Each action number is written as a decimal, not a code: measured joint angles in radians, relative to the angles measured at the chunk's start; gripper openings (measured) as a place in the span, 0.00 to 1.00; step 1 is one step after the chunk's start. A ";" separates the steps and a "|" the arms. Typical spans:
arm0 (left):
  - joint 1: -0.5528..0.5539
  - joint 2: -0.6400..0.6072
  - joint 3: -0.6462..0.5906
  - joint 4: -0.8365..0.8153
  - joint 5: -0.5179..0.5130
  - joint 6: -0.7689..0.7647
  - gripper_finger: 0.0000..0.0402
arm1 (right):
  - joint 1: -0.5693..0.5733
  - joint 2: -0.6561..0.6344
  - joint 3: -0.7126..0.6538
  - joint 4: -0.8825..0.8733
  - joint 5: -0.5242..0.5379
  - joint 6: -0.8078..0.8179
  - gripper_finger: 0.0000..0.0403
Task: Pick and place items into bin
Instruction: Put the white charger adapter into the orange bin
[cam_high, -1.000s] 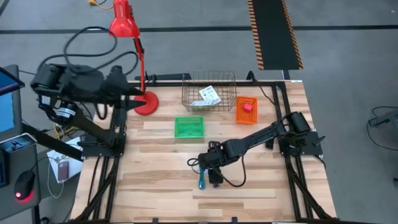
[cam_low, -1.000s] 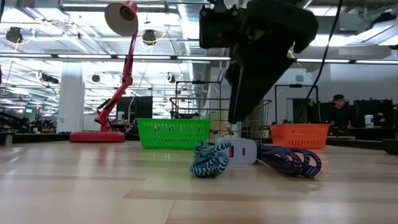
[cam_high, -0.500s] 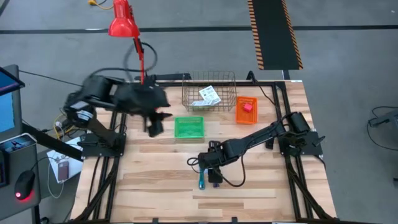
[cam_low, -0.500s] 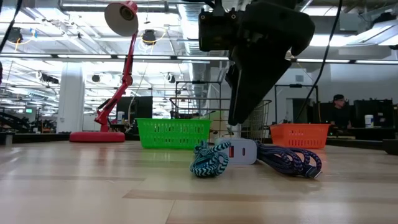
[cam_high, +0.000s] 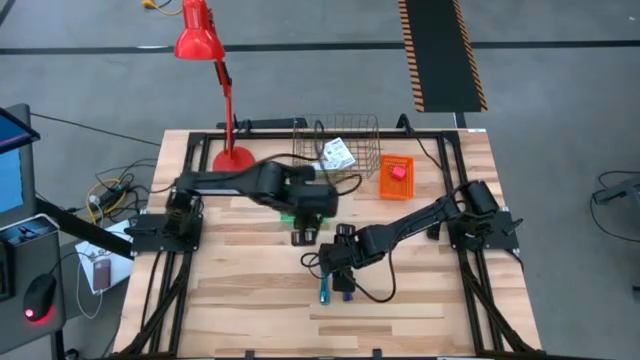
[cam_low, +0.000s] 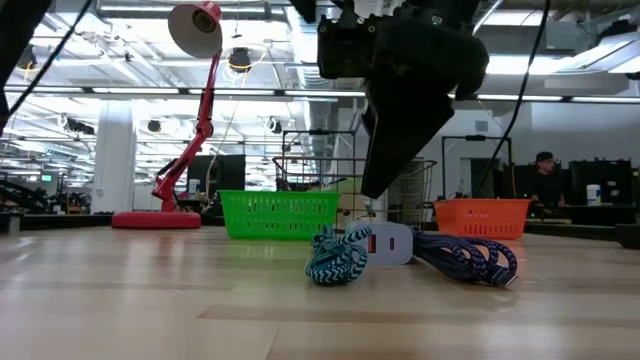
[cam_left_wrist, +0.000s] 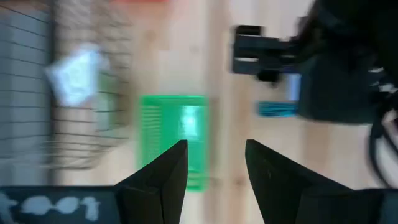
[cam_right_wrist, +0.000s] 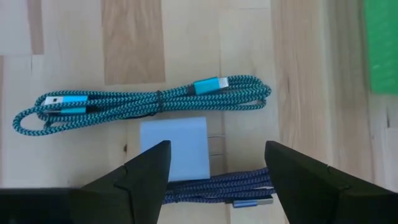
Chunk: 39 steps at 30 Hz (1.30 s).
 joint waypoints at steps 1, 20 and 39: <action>0.010 0.017 0.000 0.000 0.055 -0.012 0.38 | 0.003 0.000 0.000 -0.002 0.001 0.000 0.63; 0.190 -0.366 0.002 -0.018 0.168 -0.133 0.38 | 0.029 0.000 -0.001 -0.019 0.000 0.010 0.63; 0.124 -0.662 0.001 -0.011 0.059 -0.165 0.38 | 0.020 0.000 -0.001 0.018 -0.003 -0.027 0.63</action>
